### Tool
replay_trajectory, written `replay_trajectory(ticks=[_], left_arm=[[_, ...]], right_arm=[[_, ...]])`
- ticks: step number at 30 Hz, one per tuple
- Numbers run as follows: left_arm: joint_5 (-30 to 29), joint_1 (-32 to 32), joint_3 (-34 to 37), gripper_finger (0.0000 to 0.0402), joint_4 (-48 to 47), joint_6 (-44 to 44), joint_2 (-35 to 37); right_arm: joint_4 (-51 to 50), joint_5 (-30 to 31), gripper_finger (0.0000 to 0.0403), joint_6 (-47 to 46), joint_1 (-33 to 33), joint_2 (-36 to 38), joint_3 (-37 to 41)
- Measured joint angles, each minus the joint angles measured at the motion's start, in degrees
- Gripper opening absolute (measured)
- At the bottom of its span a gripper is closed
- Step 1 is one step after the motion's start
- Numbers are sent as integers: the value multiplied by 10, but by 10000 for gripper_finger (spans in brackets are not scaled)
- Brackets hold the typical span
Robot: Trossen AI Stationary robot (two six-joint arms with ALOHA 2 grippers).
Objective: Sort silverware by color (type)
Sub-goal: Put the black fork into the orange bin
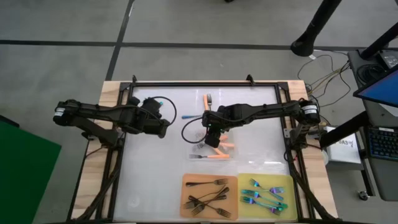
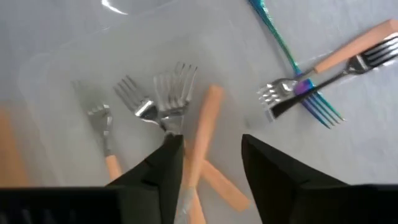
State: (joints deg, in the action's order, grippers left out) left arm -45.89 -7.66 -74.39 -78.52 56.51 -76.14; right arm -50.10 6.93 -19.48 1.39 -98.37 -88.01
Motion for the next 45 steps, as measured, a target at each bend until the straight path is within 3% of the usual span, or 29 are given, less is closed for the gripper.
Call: replay_trajectory(ticks=[5,9,20,24,34,45], left_arm=[[-1,0,0,89,1,0,0],[-1,0,0,89,0,-9,2],[-1,0,0,89,1,-61,2],[-5,0,0,89,1,-89,3],[-42,5,1,89,2,-130,4],[-61,29,1,89,2,-134,28]], right_arm=[[16,-10,168,-2,0,1,-2],[31,4,164,-57,12,2,-15],[60,6,143,-208,146,-43,-11],[62,6,146,-244,162,-78,-11],[68,0,156,-294,179,-143,-30],[68,-8,140,-269,216,-170,-35]])
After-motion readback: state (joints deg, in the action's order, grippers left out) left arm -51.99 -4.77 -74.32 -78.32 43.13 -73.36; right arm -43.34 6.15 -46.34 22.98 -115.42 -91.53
